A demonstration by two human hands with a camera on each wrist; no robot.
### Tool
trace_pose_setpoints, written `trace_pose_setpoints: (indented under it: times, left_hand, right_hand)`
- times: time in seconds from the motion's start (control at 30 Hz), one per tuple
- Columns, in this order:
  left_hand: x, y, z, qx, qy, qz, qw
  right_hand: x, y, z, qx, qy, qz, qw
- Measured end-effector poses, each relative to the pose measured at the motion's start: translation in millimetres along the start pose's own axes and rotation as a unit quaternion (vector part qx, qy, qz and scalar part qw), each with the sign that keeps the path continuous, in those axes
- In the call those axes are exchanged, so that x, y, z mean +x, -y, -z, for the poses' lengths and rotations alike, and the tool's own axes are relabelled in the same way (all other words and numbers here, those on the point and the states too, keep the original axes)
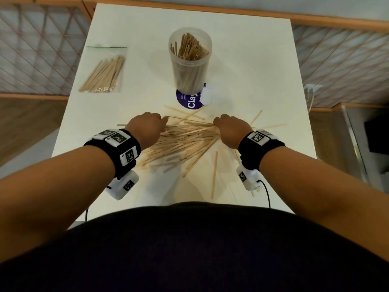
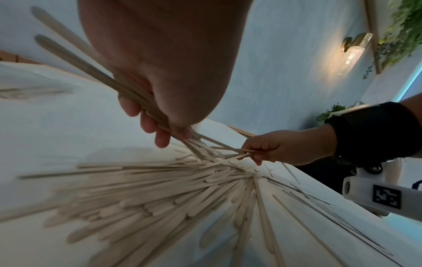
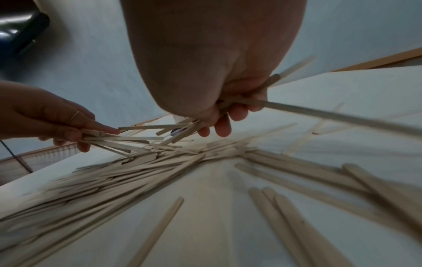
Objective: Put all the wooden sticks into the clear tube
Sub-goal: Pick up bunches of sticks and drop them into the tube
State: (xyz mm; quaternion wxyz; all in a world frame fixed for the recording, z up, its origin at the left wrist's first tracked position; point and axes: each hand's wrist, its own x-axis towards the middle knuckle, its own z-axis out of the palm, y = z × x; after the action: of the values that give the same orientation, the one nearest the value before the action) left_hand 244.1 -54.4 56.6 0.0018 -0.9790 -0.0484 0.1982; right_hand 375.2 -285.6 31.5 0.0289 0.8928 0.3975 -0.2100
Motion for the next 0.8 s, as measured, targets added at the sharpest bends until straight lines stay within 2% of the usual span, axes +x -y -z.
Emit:
trace_pose_setpoints:
  times: [0.13, 0.27, 0.37, 0.43, 0.53, 0.6, 0.67, 0.8]
  left_hand:
    - [-6.7, 2.4, 10.9, 0.054, 0.029, 0.012, 0.998]
    - [-18.1, 7.8, 24.7, 0.023, 0.035, 0.033, 0.999]
    - [-25.5, 13.3, 35.9, -0.004, 0.05, 0.057, 0.997]
    - [-30.6, 17.6, 40.6, -0.027, 0.057, 0.07, 0.996]
    - [-35.2, 27.5, 42.0, -0.135, 0.045, 0.084, 0.986]
    - [-39.0, 30.4, 47.0, -0.227, 0.024, 0.088, 0.97]
    - [-41.2, 26.7, 54.6, -0.309, -0.004, 0.083, 0.947]
    - [-42.6, 10.1, 76.6, -0.453, -0.073, 0.053, 0.887]
  right_hand:
    - [-3.1, 1.2, 10.0, -0.023, 0.021, -0.027, 0.999]
    - [-7.5, -4.4, 17.4, 0.012, 0.026, -0.052, 0.998]
    - [-15.4, -9.7, 22.1, 0.069, 0.022, -0.073, 0.995]
    - [-23.3, -10.5, 25.8, 0.15, 0.004, -0.097, 0.984]
    - [-33.6, -6.4, 32.6, 0.313, -0.024, -0.133, 0.94]
    - [-40.4, 2.2, 39.8, 0.396, -0.034, -0.162, 0.903]
    - [-46.8, 11.9, 47.7, 0.484, -0.046, -0.169, 0.858]
    - [-54.8, 41.5, 78.0, 0.613, -0.082, -0.13, 0.775]
